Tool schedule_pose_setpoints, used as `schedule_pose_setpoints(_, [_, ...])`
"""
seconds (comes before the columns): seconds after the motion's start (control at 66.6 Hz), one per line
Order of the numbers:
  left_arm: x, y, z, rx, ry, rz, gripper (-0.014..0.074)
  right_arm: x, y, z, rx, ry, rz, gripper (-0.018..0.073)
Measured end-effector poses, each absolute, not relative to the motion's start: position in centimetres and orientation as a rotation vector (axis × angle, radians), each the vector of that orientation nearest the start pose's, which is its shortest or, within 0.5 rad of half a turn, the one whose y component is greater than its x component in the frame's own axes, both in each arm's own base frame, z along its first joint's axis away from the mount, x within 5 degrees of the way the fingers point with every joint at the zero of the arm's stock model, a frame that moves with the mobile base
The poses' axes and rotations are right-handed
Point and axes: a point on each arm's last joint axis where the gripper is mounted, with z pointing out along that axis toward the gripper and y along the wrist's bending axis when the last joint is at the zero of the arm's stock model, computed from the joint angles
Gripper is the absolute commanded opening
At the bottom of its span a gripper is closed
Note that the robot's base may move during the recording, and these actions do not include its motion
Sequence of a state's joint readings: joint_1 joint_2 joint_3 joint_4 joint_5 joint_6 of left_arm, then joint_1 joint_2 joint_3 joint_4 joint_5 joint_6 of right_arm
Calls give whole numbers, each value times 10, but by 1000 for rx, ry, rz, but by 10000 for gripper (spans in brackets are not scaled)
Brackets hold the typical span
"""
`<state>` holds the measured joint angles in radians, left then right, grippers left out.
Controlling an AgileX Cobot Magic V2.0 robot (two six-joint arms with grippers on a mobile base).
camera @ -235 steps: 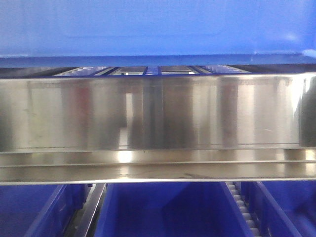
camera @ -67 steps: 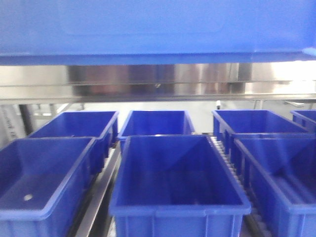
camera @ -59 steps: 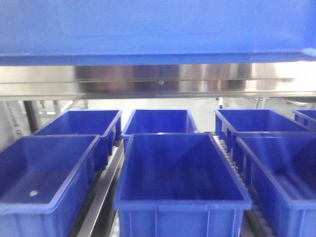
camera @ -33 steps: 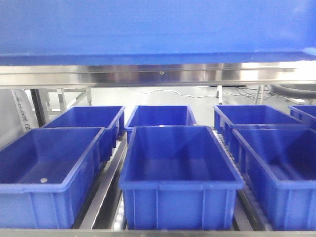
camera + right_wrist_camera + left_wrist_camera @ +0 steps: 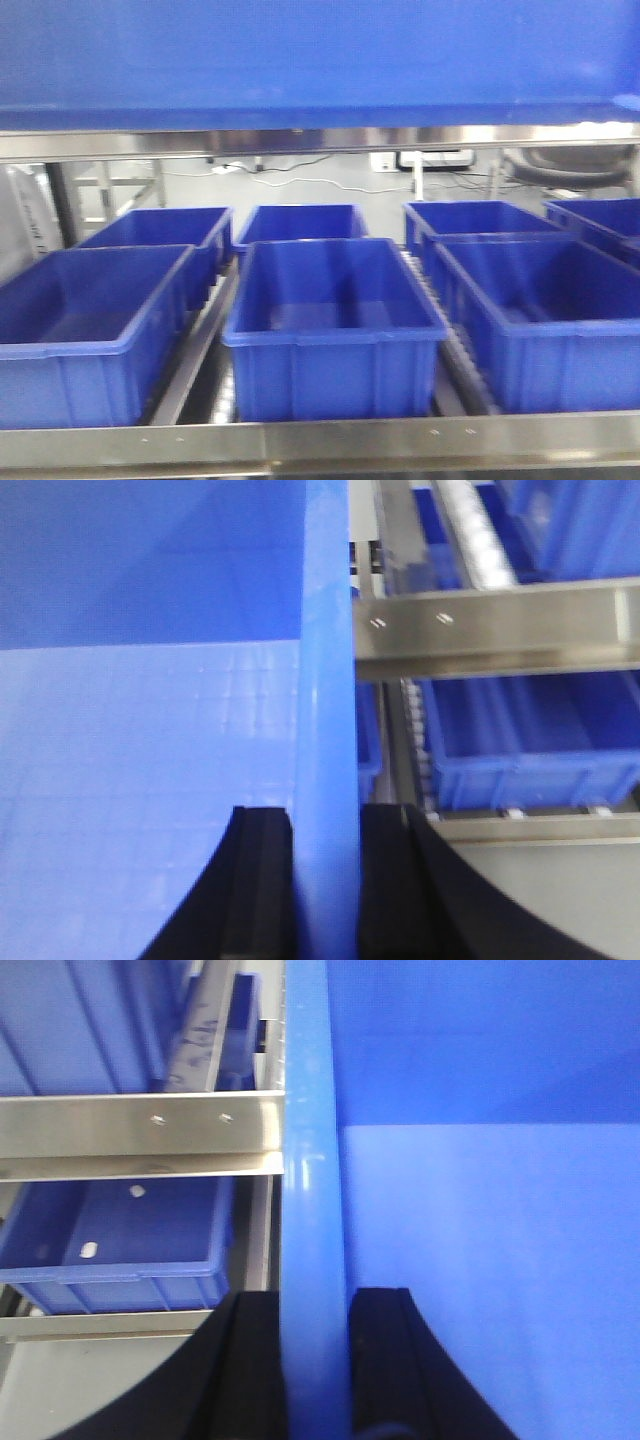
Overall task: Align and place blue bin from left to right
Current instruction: 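Hold the bin raised with both grippers while backing away from the shelf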
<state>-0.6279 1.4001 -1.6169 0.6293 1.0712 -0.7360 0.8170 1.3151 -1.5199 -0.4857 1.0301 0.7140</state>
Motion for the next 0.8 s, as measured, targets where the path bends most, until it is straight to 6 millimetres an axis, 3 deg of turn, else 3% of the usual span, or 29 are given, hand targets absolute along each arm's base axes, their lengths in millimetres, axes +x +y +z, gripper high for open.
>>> schedule_pose_setpoints(0.796, [257, -127, 458, -39, 2116, 26, -111, 206, 168, 447, -187, 2185, 262, -79])
